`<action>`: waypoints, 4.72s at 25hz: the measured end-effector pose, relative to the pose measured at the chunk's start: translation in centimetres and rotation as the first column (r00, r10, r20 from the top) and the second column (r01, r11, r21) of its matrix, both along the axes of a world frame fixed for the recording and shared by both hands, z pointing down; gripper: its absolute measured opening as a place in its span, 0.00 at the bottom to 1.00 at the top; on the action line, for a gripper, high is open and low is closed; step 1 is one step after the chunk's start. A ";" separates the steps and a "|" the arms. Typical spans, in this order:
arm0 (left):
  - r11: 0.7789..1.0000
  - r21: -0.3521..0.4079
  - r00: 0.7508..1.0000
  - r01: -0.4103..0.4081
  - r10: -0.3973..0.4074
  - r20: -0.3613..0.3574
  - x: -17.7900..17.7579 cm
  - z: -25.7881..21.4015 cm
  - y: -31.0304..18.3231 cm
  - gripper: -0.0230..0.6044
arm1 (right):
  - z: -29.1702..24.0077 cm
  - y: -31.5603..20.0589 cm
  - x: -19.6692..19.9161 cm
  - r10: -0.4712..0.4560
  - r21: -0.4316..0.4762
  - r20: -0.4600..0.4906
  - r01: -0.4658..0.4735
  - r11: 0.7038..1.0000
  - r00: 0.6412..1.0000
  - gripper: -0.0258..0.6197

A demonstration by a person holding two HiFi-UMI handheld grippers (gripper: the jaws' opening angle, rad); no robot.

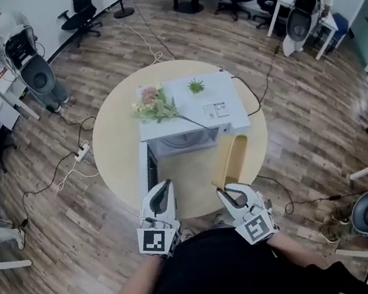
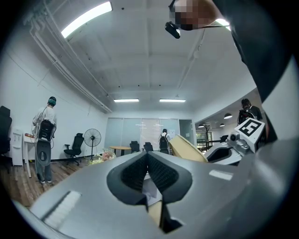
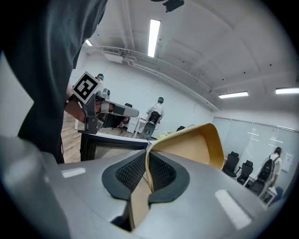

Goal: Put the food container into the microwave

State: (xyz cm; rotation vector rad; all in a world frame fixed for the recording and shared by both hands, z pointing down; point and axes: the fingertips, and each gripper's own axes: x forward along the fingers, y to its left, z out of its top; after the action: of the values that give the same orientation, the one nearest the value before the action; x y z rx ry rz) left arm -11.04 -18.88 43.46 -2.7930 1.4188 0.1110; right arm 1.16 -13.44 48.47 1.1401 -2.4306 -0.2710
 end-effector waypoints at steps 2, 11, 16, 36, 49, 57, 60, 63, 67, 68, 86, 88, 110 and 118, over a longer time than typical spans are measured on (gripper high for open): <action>1.000 -0.002 1.000 0.030 -0.030 0.001 0.5 -0.2 -0.6 0.04 | 0.1 -0.6 0.5 -0.040 0.014 -0.014 0.040 0.999 0.999 0.08; 0.989 -0.012 0.989 0.147 -0.147 0.022 3.9 0.1 -1.4 0.04 | -0.3 -2.9 4.4 -0.176 0.021 -0.011 0.176 0.984 0.984 0.08; 0.989 -0.006 0.988 0.151 -0.151 0.037 4.9 0.1 -1.5 0.04 | 0.1 -4.1 5.2 -0.209 0.025 -0.041 0.210 0.977 0.977 0.08; 0.979 -0.081 0.983 0.186 -0.184 0.027 1.9 2.3 -2.0 0.04 | 12.8 -3.6 -1.1 -0.486 -0.272 -0.329 0.412 0.870 0.810 0.08; 0.948 -0.237 0.977 0.214 -0.210 0.042 -0.6 8.3 -0.5 0.04 | 25.5 -17.6 -2.3 -0.425 -0.452 -0.491 0.196 0.871 0.761 0.08; 0.922 -0.312 0.973 0.228 -0.228 0.036 -1.3 10.7 1.2 0.04 | 26.2 -25.9 -3.9 -0.335 -0.408 -0.543 0.108 0.907 0.770 0.08; 0.915 -0.334 0.973 0.225 -0.230 0.026 -1.1 11.2 1.6 0.04 | 26.7 -27.3 -4.2 -0.320 -0.412 -0.551 0.082 0.907 0.771 0.08; 0.909 -0.355 0.974 0.216 -0.225 0.017 -1.0 11.6 1.8 0.04 | 26.9 -28.4 -4.5 -0.308 -0.415 -0.553 0.064 0.907 0.774 0.08; 0.903 -0.372 0.973 0.217 -0.231 0.006 -1.1 12.0 2.2 0.04 | 27.3 -29.3 -4.5 -0.288 -0.396 -0.571 0.050 0.917 0.769 0.08; 0.902 -0.373 0.973 0.217 -0.230 0.009 -1.2 12.1 2.3 0.04 | 27.3 -29.4 -4.5 -0.285 -0.392 -0.573 0.049 0.919 0.769 0.08; 0.906 -0.367 0.976 0.210 -0.218 0.019 -1.1 12.0 2.9 0.04 | 26.1 -28.0 -4.4 -0.243 -0.273 -0.558 0.100 0.957 0.794 0.33; 0.909 -0.364 0.978 0.202 -0.207 0.025 -0.8 12.0 2.9 0.04 | 25.5 -26.5 -4.2 -0.233 -0.258 -0.546 0.103 0.961 0.805 0.33; 0.983 -0.182 0.998 0.017 -0.006 0.056 5.3 4.5 -3.4 0.04 | 7.2 -9.6 5.9 0.038 -0.266 -0.057 -0.052 0.963 0.998 0.09; 0.997 -0.072 0.997 0.001 0.005 0.079 6.5 -0.2 -5.2 0.04 | -2.4 -11.0 9.9 0.193 -0.109 0.246 -0.170 0.979 0.950 0.07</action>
State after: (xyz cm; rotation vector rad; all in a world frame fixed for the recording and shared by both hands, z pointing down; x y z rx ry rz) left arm -4.55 -24.10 43.30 -2.8209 1.4304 -0.0509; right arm 11.04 -24.40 46.07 1.4249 -2.5022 0.0433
